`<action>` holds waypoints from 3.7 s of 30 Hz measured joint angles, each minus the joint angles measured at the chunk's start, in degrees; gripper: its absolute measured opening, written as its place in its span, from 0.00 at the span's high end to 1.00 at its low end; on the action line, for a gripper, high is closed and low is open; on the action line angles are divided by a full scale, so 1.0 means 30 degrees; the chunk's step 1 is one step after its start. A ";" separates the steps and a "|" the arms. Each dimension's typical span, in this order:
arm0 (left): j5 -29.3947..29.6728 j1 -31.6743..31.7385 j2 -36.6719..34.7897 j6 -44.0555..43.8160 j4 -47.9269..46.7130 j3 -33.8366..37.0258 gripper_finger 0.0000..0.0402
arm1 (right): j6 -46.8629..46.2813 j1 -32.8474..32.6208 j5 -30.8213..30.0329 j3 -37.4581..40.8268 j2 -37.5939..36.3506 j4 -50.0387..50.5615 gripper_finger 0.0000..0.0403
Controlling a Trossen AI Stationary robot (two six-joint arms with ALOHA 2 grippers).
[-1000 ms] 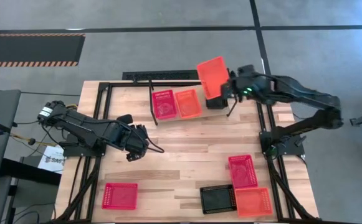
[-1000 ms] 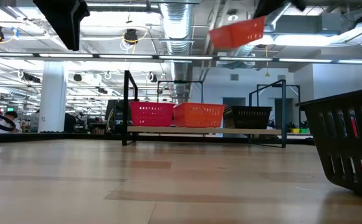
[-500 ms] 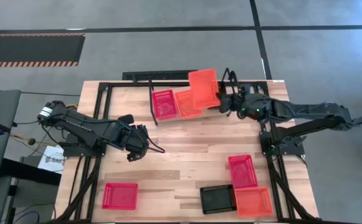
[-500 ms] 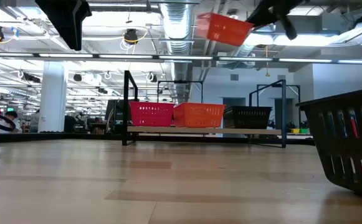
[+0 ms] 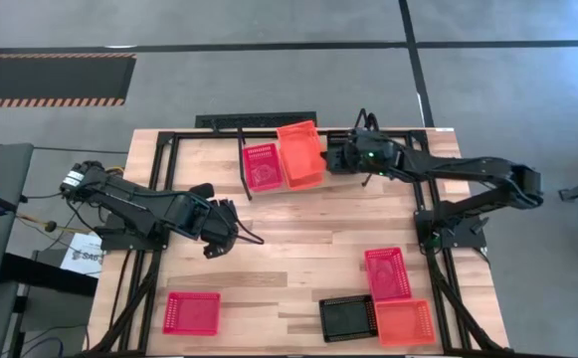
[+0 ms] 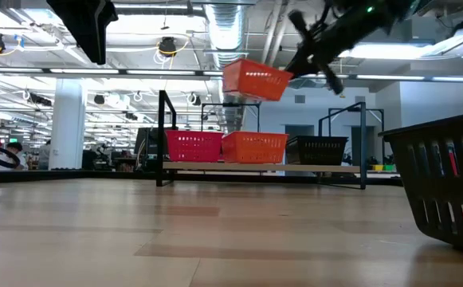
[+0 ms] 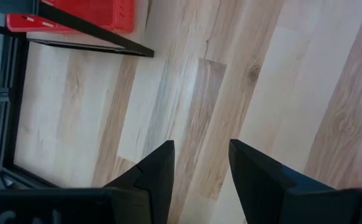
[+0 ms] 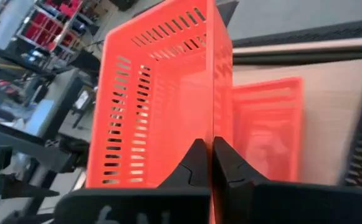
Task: Stack baskets on shelf by color
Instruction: Stack the left orange bin into the orange bin on the shelf, then adjust the bin on the shelf
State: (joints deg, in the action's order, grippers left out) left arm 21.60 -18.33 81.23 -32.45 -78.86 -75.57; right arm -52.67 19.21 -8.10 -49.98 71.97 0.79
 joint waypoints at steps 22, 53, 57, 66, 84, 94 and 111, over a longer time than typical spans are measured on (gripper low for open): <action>0.0002 -0.0005 -0.0002 -0.0262 0.0129 0.0000 0.65 | -0.0919 0.0926 0.0701 0.0000 0.2860 0.1575 1.00; 0.0008 -0.0006 0.0000 -0.0408 0.0129 0.0000 0.65 | 0.0075 0.0724 0.1095 -0.0140 0.2882 0.1051 0.77; 0.0008 -0.0007 -0.0003 -0.0408 0.0129 0.0000 0.65 | 0.0632 0.0724 0.1095 -0.0799 0.2889 0.1060 0.73; 0.0008 0.0001 -0.0004 -0.0477 0.0129 0.0000 0.65 | 0.2574 0.0724 0.1109 -0.3033 0.2889 0.1110 0.67; 0.0248 0.0001 0.0000 -0.0444 0.0243 0.0000 0.65 | 0.1633 -0.0282 0.0401 -0.3115 0.3738 0.4829 0.68; 0.0095 0.0001 -0.0007 -0.0335 0.0732 0.0000 0.65 | 0.1495 -0.0252 0.0184 -0.3038 0.5934 0.5083 0.68; 0.0103 0.0001 -0.0007 -0.0302 0.0807 0.0000 0.65 | 0.3855 -0.2539 0.0184 -0.4373 0.4478 0.5027 0.89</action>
State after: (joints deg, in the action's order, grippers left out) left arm 21.91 -18.33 81.21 -33.35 -76.44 -75.57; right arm -41.10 11.60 -7.55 -63.09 85.41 15.87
